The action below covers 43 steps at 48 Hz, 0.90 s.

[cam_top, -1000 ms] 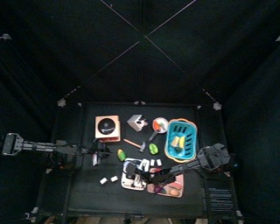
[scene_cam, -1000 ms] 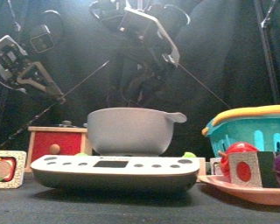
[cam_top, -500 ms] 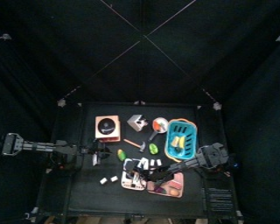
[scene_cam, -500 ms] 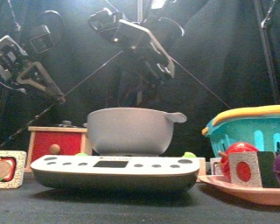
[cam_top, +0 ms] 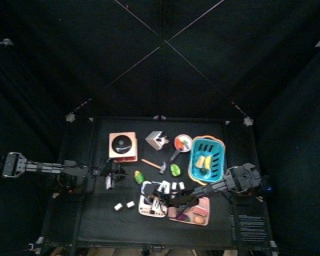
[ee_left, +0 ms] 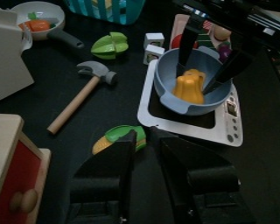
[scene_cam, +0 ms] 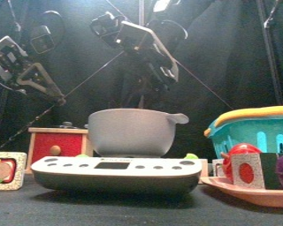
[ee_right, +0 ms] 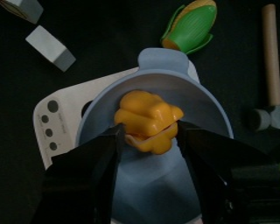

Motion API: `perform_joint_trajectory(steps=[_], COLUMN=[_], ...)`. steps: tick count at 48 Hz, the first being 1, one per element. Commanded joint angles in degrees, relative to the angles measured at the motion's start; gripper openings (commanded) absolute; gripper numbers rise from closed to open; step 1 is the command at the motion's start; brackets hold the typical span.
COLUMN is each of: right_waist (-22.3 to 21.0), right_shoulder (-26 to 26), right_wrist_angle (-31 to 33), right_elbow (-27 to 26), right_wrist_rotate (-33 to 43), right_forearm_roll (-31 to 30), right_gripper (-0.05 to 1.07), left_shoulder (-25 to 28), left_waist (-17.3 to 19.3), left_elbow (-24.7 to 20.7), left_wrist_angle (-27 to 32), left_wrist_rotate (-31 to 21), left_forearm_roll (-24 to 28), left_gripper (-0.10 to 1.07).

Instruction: Grab squash

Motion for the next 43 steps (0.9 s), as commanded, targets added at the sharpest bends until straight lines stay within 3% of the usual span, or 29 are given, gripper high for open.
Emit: perform_joint_trajectory(steps=[1,14,27,43], right_waist=[-0.53,-0.53,-0.62,-0.62], right_shoulder=[-1.32,-1.32,-1.41,-2.55], right_wrist_angle=[-0.18,-0.18,-0.09,1.32], right_elbow=[-0.62,-0.62,-0.62,-1.32], right_wrist_rotate=[0.0,0.0,0.09,0.53], right_forearm_roll=[0.09,0.26,1.14,5.36], right_gripper=[0.84,0.82,0.68,0.67], left_shoulder=[0.0,0.0,0.0,0.0], left_waist=[0.18,0.18,0.18,0.18], left_elbow=[-0.79,-0.79,-0.79,-0.7], left_wrist_angle=[-0.26,-0.35,-0.35,-0.26], left_wrist_rotate=[0.09,0.09,0.09,0.09], left_forearm_roll=[0.18,0.18,0.18,0.09], left_gripper=[0.66,0.66,0.66,0.66])
